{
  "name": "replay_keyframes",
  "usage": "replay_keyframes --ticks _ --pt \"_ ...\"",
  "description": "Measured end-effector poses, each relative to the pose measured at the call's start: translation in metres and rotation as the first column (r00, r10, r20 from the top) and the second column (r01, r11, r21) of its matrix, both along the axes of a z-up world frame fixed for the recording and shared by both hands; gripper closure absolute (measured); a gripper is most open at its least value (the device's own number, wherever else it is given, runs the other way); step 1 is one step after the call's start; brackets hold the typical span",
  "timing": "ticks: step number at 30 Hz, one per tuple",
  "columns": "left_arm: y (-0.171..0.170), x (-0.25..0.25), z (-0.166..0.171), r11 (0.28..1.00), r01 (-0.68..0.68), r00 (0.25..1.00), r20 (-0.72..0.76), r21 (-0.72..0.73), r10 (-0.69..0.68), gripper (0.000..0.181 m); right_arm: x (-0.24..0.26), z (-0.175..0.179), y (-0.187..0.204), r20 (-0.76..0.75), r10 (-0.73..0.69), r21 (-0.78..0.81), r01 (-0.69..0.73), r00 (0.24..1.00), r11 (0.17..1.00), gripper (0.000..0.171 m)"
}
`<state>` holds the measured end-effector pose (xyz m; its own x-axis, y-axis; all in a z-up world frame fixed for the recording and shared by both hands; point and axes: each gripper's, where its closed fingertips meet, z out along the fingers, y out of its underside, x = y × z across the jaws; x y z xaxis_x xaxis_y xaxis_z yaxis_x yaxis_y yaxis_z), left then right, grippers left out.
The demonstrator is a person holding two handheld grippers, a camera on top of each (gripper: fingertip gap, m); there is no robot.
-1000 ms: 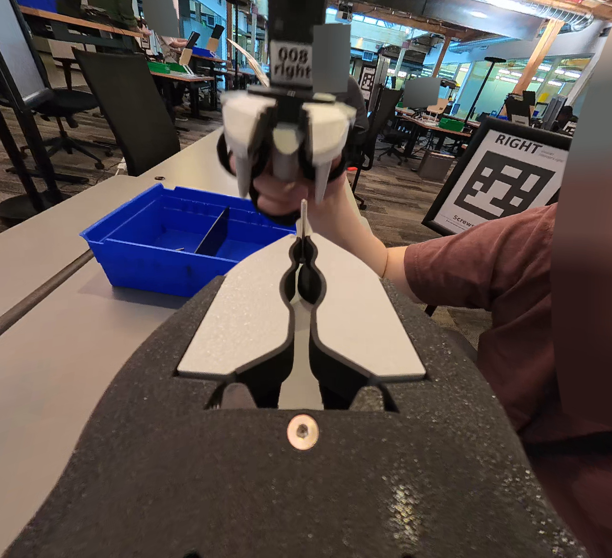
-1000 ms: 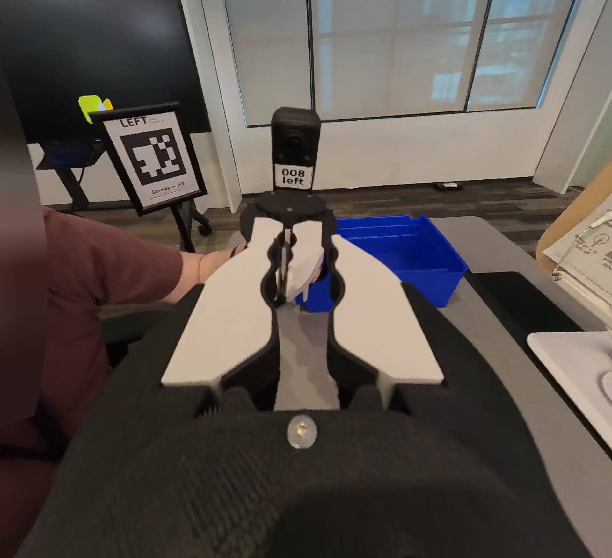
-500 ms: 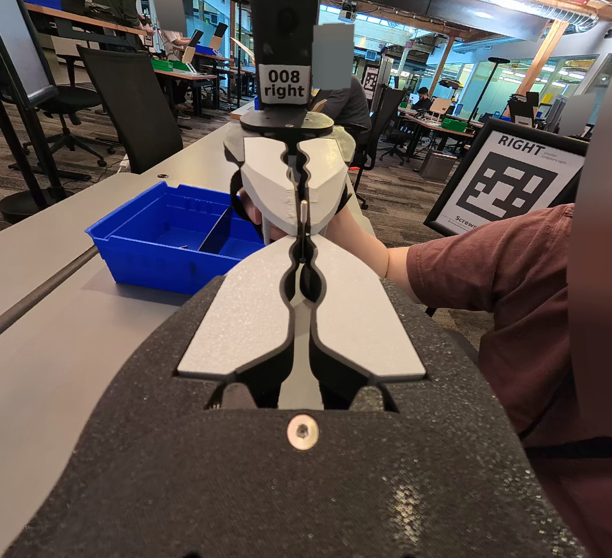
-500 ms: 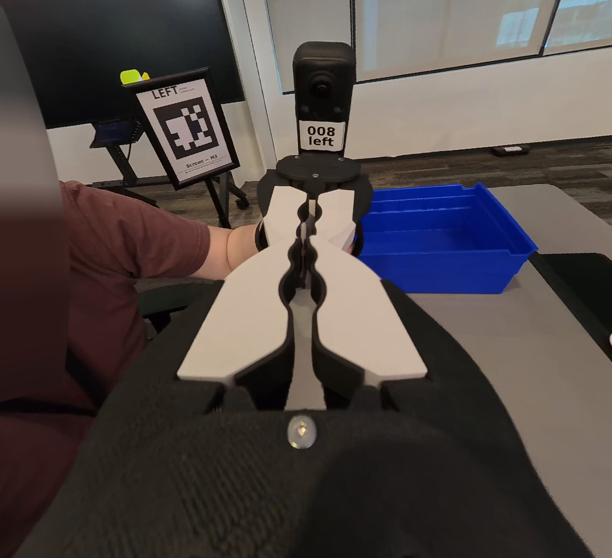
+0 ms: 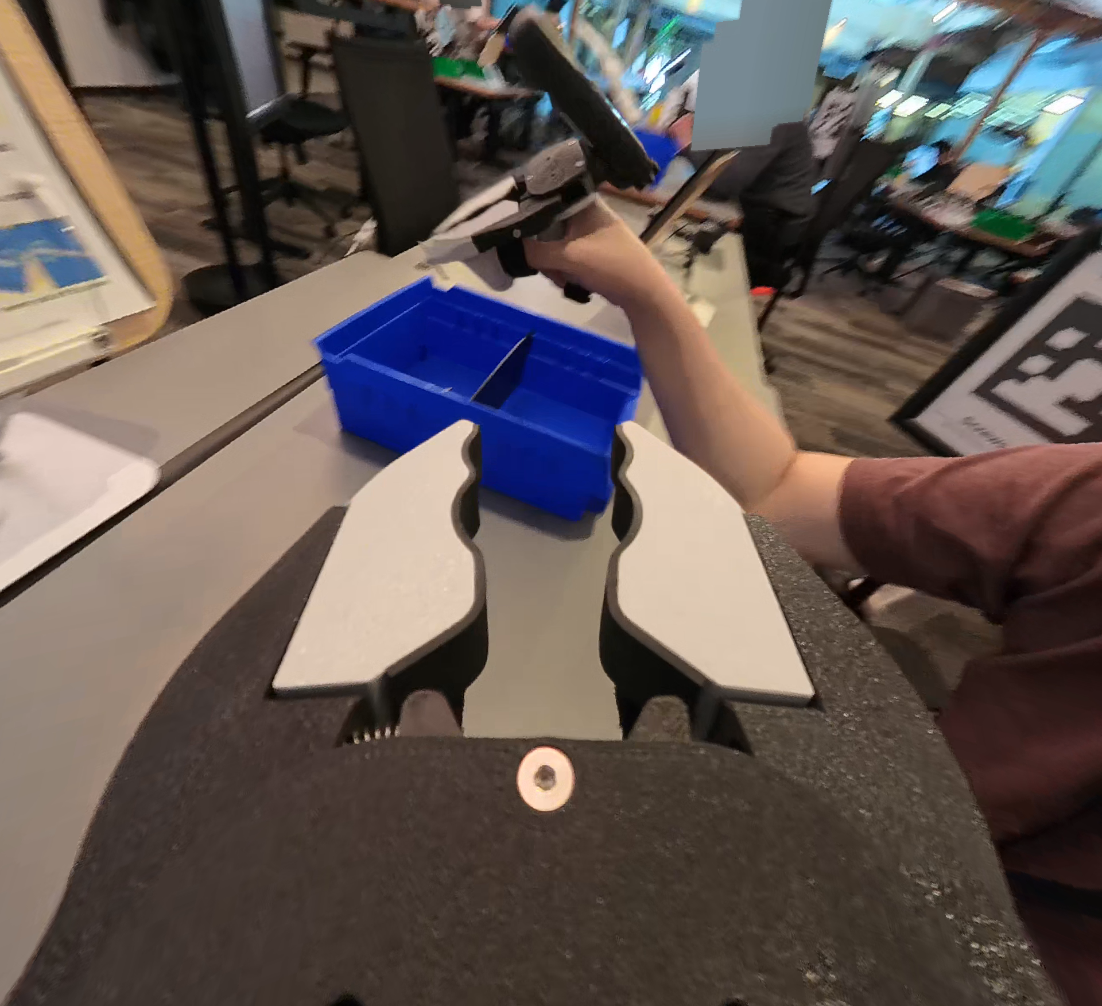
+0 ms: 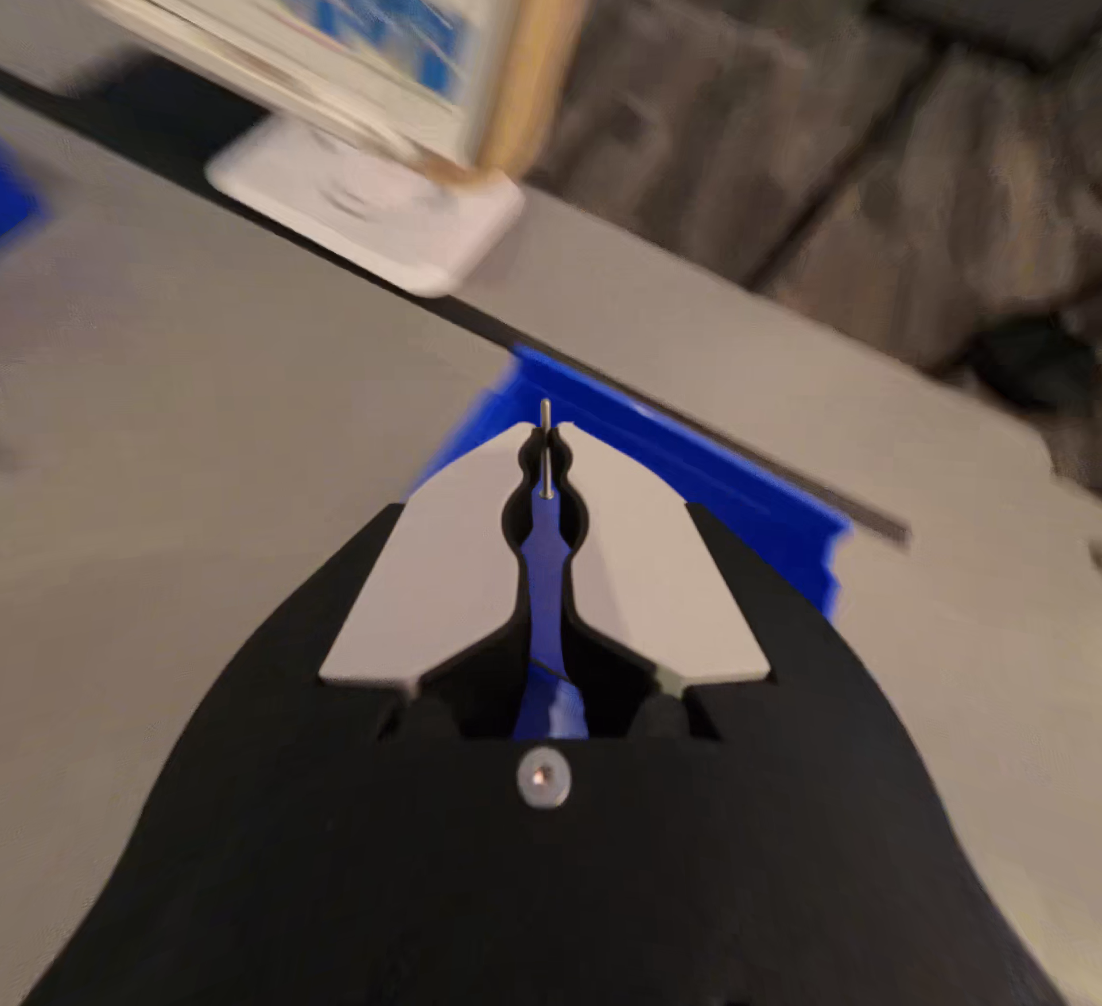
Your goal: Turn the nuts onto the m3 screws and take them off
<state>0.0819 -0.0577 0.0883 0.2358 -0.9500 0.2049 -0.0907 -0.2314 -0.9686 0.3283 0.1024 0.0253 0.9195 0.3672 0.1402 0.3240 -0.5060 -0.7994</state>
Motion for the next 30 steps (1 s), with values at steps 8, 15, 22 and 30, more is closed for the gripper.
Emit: replay_keyframes --ticks 8,15,22,30 --pt "0.001 0.005 -0.015 1.000 -0.015 0.994 -0.108 0.014 0.017 0.140 0.065 -0.107 0.017 0.066 -0.195 -0.396 0.205 0.978 0.895 0.166" --pt "0.000 0.008 -0.022 1.000 -0.003 0.991 -0.131 -0.003 0.002 0.141 0.067 -0.140 0.011 0.105 -0.178 -0.520 0.207 0.978 0.829 0.166" --pt "0.003 0.001 -0.017 1.000 -0.013 0.992 -0.126 -0.005 0.013 0.141 0.065 -0.123 0.014 0.083 -0.169 -0.462 0.188 0.982 0.867 0.155" --pt "0.033 -0.097 -0.016 0.957 -0.262 0.864 -0.412 0.120 0.289 0.141 0.006 0.014 0.001 -0.061 -0.009 0.015 0.010 0.998 1.000 0.155"
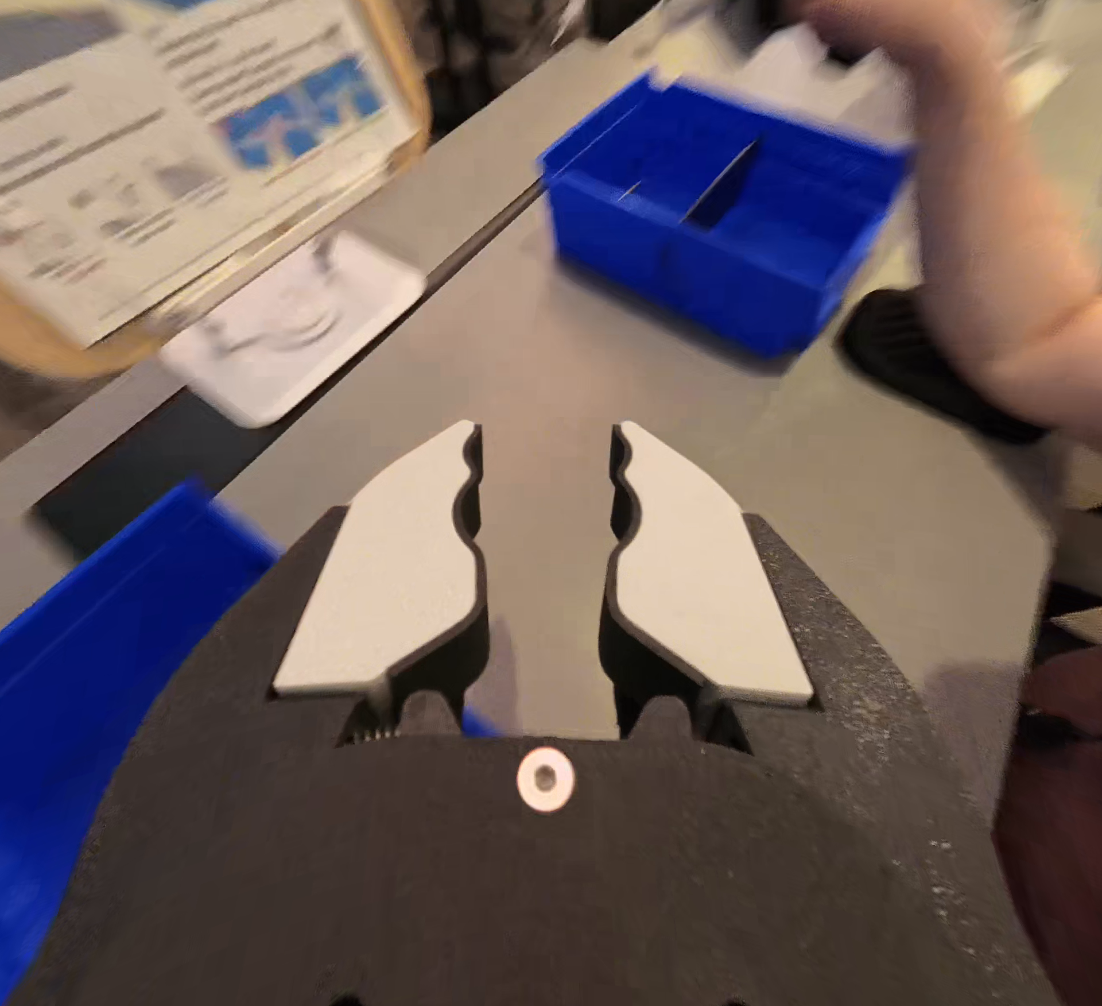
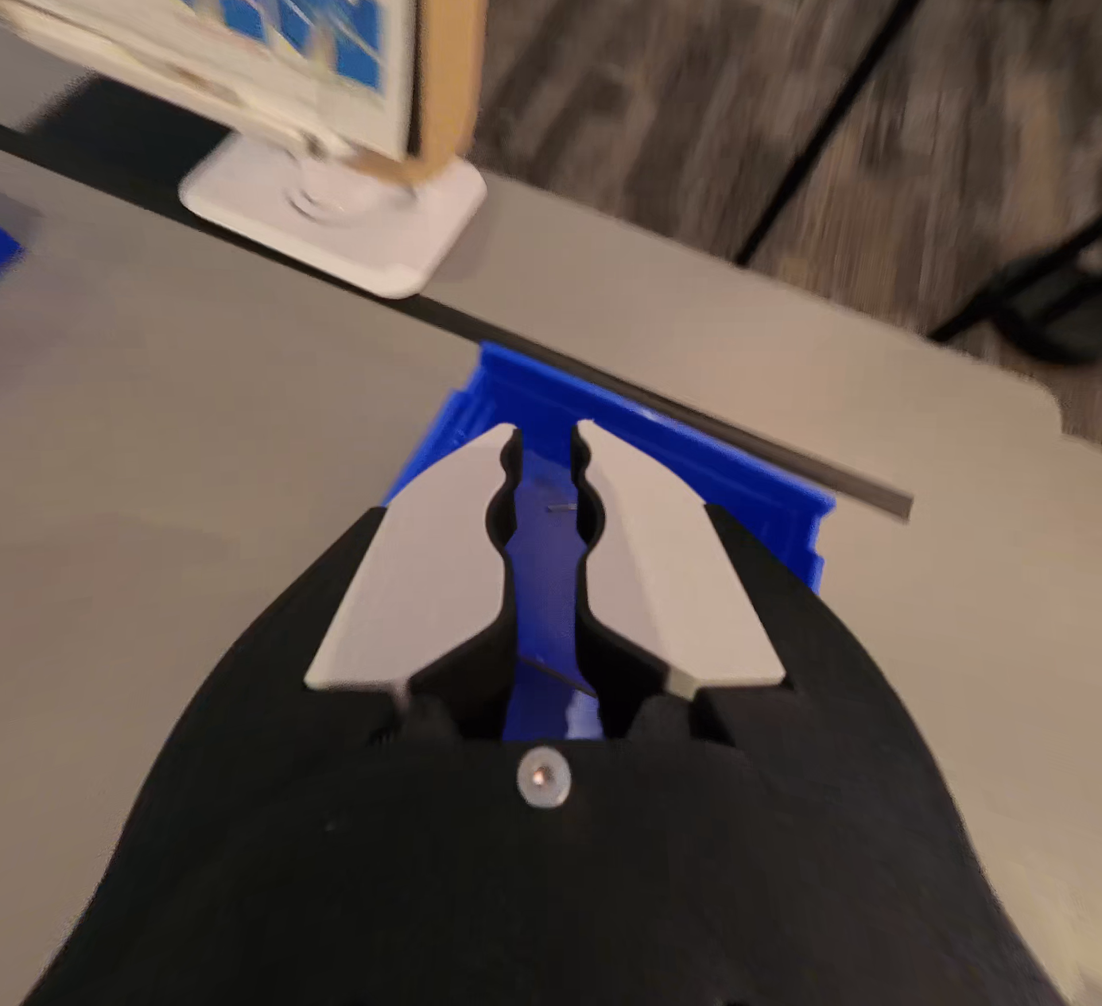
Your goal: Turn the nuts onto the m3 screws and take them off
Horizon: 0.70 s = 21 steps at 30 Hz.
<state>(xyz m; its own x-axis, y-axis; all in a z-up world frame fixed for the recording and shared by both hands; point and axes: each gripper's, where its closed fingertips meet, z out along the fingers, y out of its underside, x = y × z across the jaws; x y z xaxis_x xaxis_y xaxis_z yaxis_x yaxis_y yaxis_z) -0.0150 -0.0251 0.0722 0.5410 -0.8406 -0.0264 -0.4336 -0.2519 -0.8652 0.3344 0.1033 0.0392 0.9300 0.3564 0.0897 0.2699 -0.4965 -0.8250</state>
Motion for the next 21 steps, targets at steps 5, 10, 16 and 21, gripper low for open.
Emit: replay_keyframes --ticks 5,10,16,21 --pt "0.037 -0.087 -0.043 0.956 -0.293 0.910 -0.308 -0.002 0.278 0.142 -0.049 0.036 -0.023 0.071 0.124 0.147 -0.133 0.990 0.980 0.155" --pt "0.053 -0.120 -0.097 0.840 -0.457 0.871 -0.340 -0.293 0.355 0.161 -0.077 0.049 -0.041 0.148 0.166 0.196 -0.194 0.975 0.961 0.155" --pt "0.064 -0.144 -0.128 0.730 -0.532 0.843 -0.345 -0.429 0.412 0.160 -0.101 0.054 -0.057 0.163 0.219 0.213 -0.251 0.962 0.944 0.155" --pt "0.060 -0.155 -0.130 0.716 -0.534 0.843 -0.352 -0.450 0.408 0.159 -0.123 0.050 -0.071 0.109 0.261 0.175 -0.277 0.959 0.945 0.151"
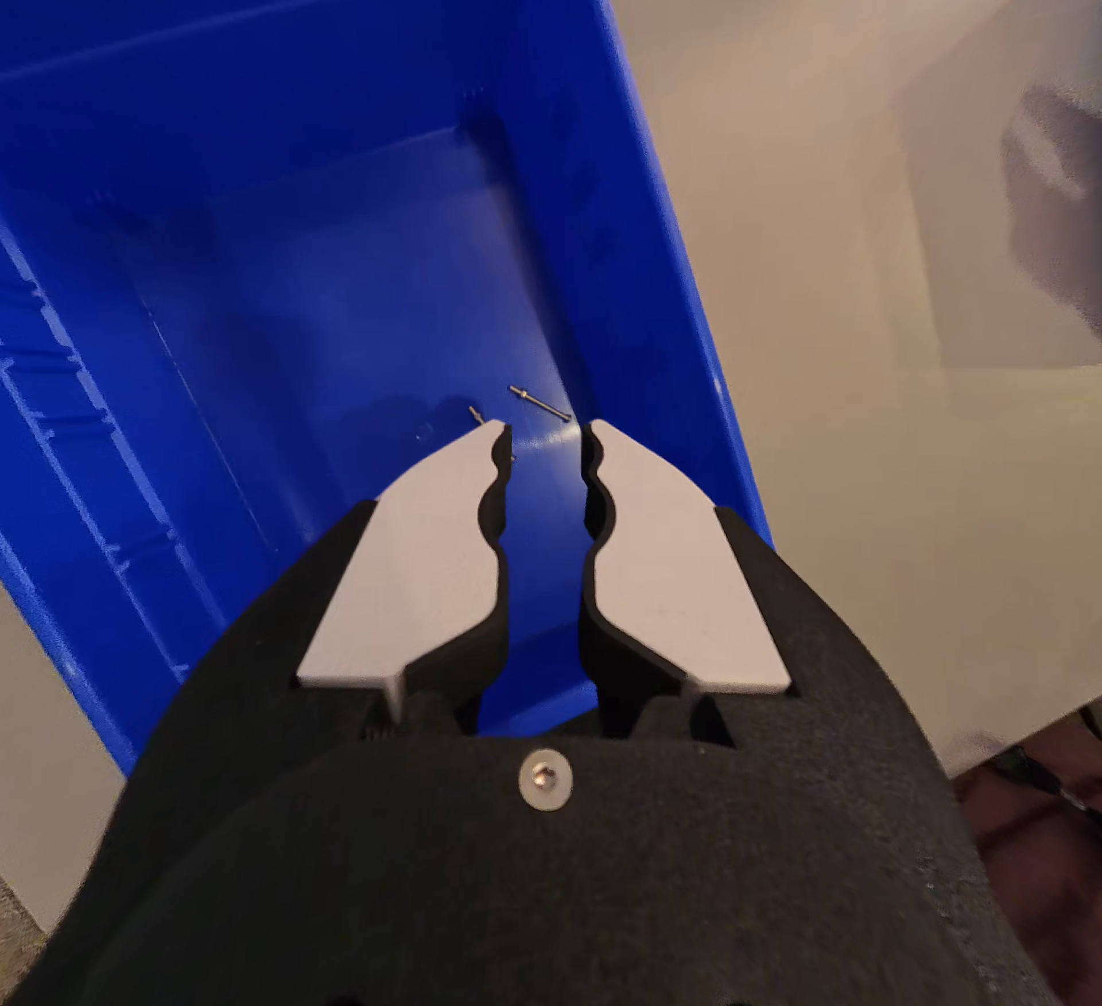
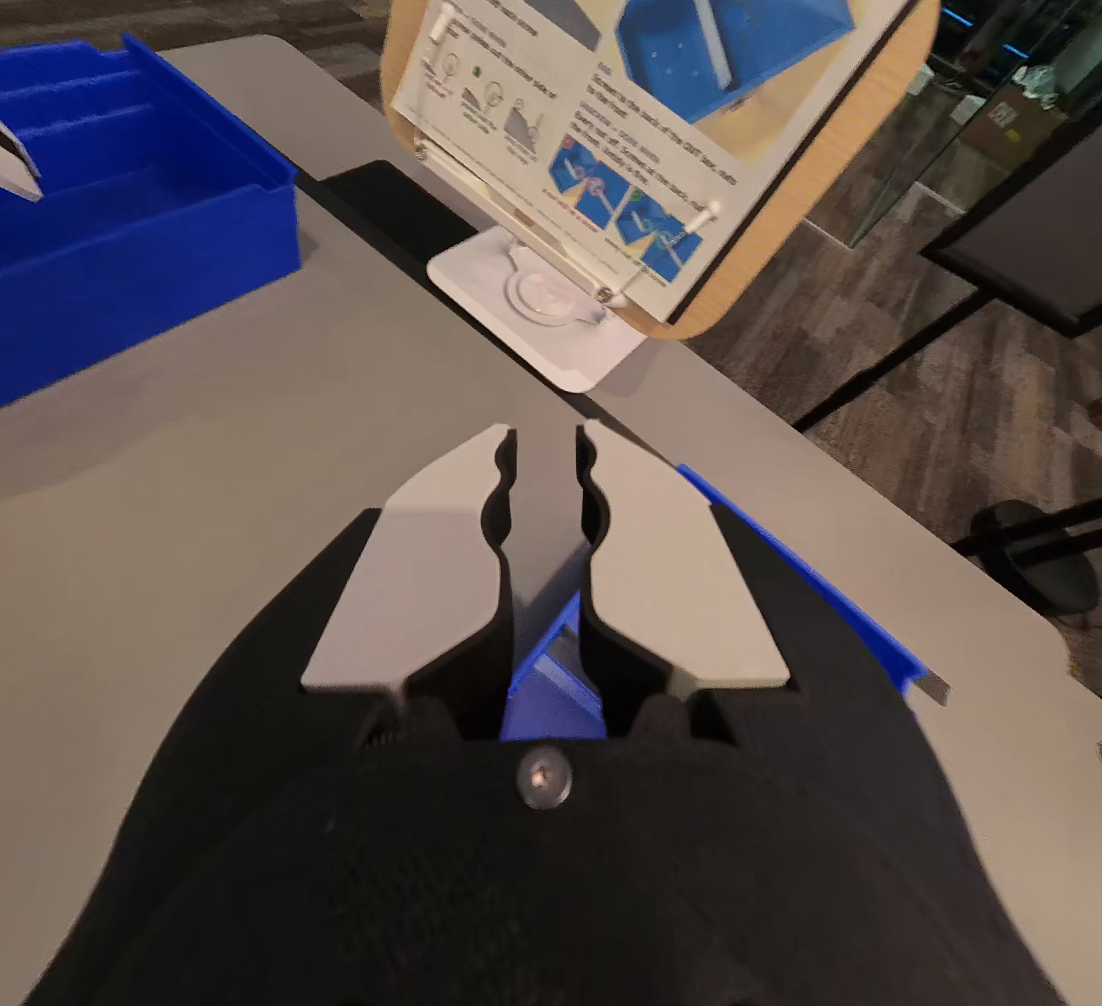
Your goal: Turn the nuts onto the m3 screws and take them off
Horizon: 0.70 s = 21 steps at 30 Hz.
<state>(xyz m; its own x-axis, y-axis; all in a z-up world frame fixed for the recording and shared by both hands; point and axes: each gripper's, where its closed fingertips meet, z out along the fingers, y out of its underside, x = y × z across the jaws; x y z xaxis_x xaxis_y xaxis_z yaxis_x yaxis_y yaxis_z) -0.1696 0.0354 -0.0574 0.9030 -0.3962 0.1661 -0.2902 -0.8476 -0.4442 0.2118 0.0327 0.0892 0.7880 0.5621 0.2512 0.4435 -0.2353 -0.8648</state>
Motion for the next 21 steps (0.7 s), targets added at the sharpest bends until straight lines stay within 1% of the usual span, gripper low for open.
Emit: replay_keyframes --ticks 2,5,8,13,18,21 --pt "-0.005 -0.006 -0.001 0.999 -0.018 1.000 -0.005 -0.027 0.018 0.159 -0.013 0.004 -0.010 -0.018 0.037 0.000 -0.037 0.999 0.999 0.151" --pt "-0.011 -0.014 -0.005 0.997 -0.046 0.999 -0.022 -0.067 0.045 0.158 -0.018 0.002 -0.021 0.025 0.049 0.008 -0.049 0.999 0.999 0.150" --pt "-0.012 -0.012 -0.005 0.996 -0.057 0.998 -0.007 -0.071 0.057 0.158 -0.009 -0.002 -0.027 0.069 0.024 0.025 -0.026 0.997 0.999 0.149" --pt "-0.016 -0.001 -0.004 0.997 -0.034 0.999 -0.027 -0.067 0.032 0.156 0.015 -0.005 -0.026 0.032 -0.005 0.008 0.004 0.999 1.000 0.149" --pt "-0.016 0.004 -0.001 0.998 -0.032 0.998 -0.056 -0.052 0.029 0.156 0.040 -0.004 -0.022 0.068 -0.067 0.021 0.066 0.995 0.998 0.149" --pt "-0.018 -0.001 -0.002 0.996 -0.058 0.997 -0.052 -0.061 0.054 0.154 0.042 -0.002 -0.024 0.058 -0.047 0.019 0.046 0.997 0.999 0.148"
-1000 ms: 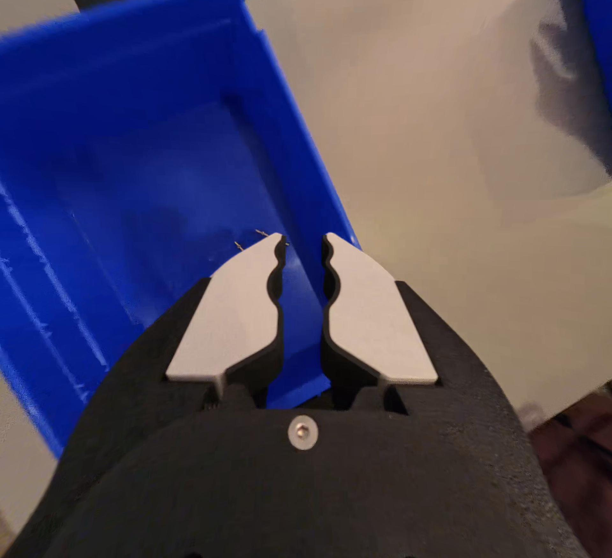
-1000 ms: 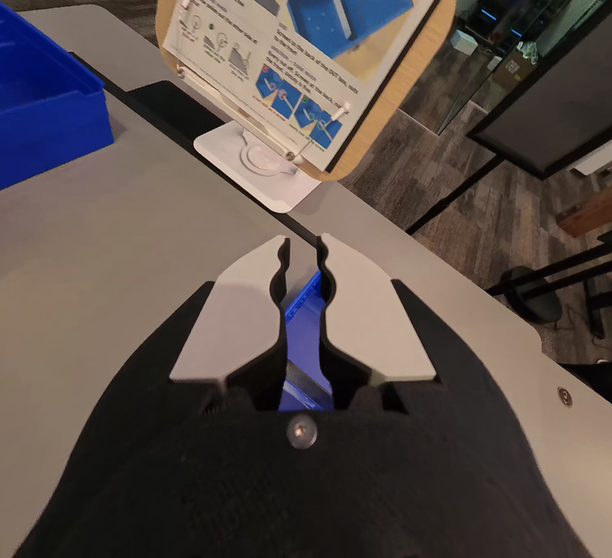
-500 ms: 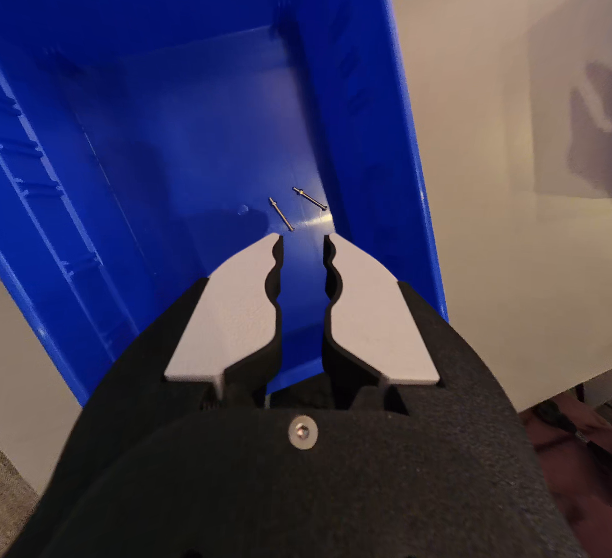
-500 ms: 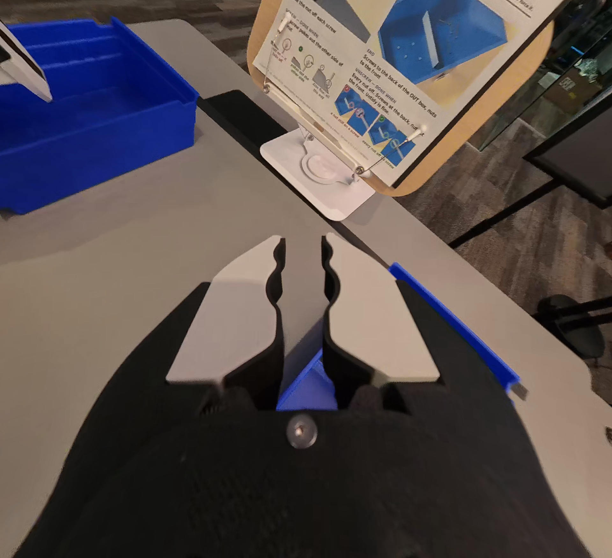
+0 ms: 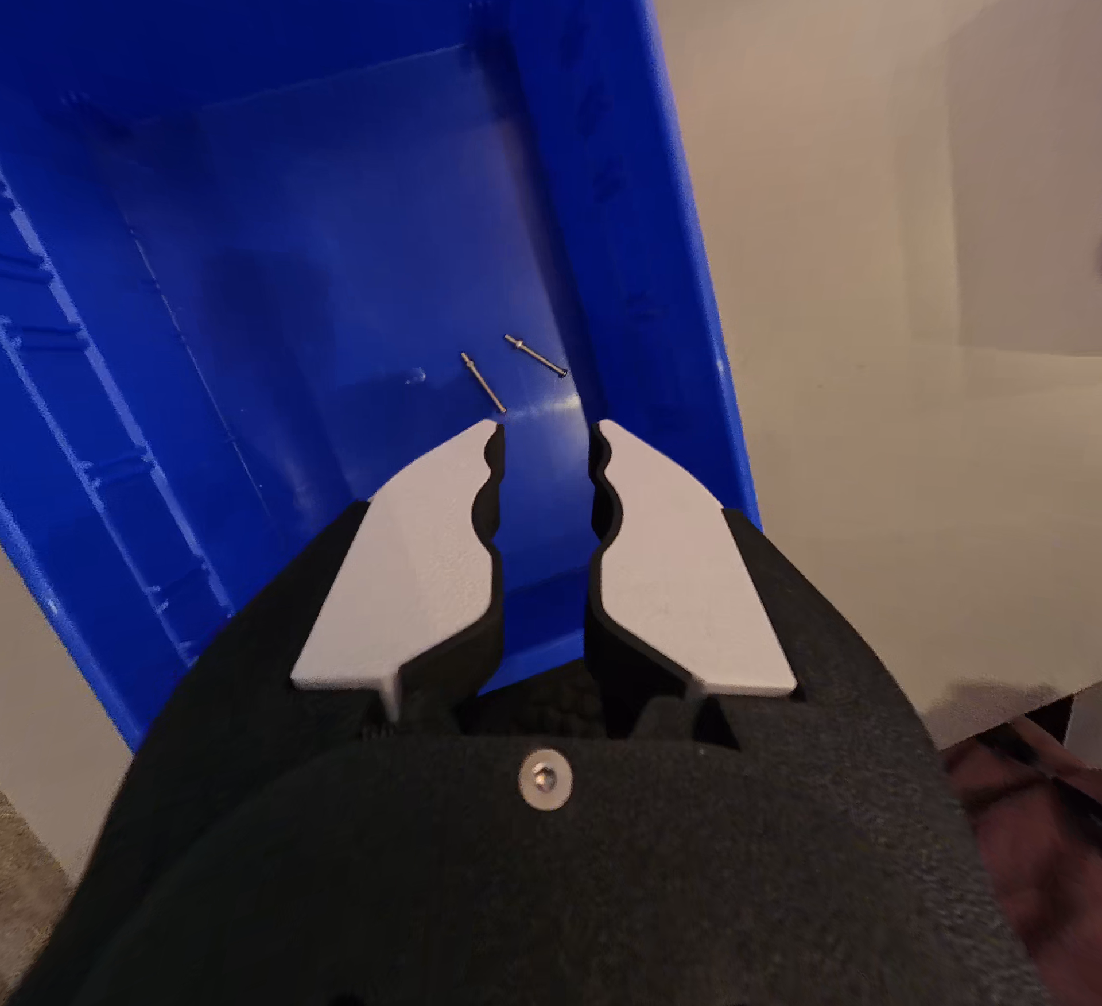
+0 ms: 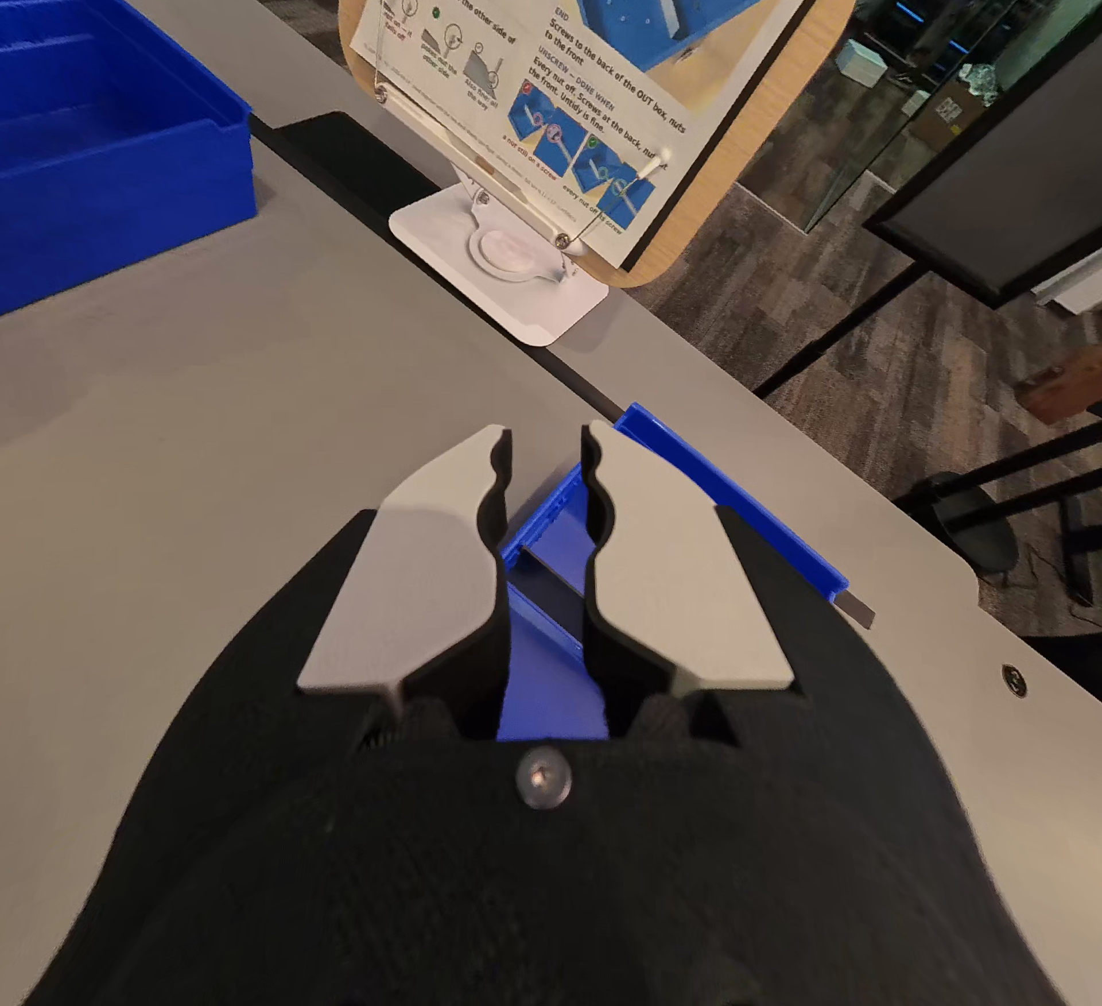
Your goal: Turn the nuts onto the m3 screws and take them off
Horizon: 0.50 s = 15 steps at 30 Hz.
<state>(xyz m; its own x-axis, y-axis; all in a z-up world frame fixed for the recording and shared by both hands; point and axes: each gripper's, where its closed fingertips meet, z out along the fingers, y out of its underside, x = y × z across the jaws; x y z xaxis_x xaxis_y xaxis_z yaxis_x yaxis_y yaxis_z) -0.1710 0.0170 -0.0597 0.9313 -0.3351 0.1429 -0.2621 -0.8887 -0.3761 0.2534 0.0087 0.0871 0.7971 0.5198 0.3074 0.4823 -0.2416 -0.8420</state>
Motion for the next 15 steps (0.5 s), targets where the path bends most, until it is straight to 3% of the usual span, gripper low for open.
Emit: replay_keyframes --ticks 7,15 --pt "-0.004 -0.020 -0.014 0.992 -0.117 0.993 -0.022 -0.050 0.116 0.149 0.001 -0.003 0.005 0.011 0.014 -0.012 -0.014 1.000 1.000 0.147" --pt "0.005 -0.019 -0.063 0.973 -0.160 0.982 -0.128 -0.165 0.140 0.146 -0.005 -0.008 0.008 0.017 0.042 -0.030 -0.041 0.999 0.999 0.147"
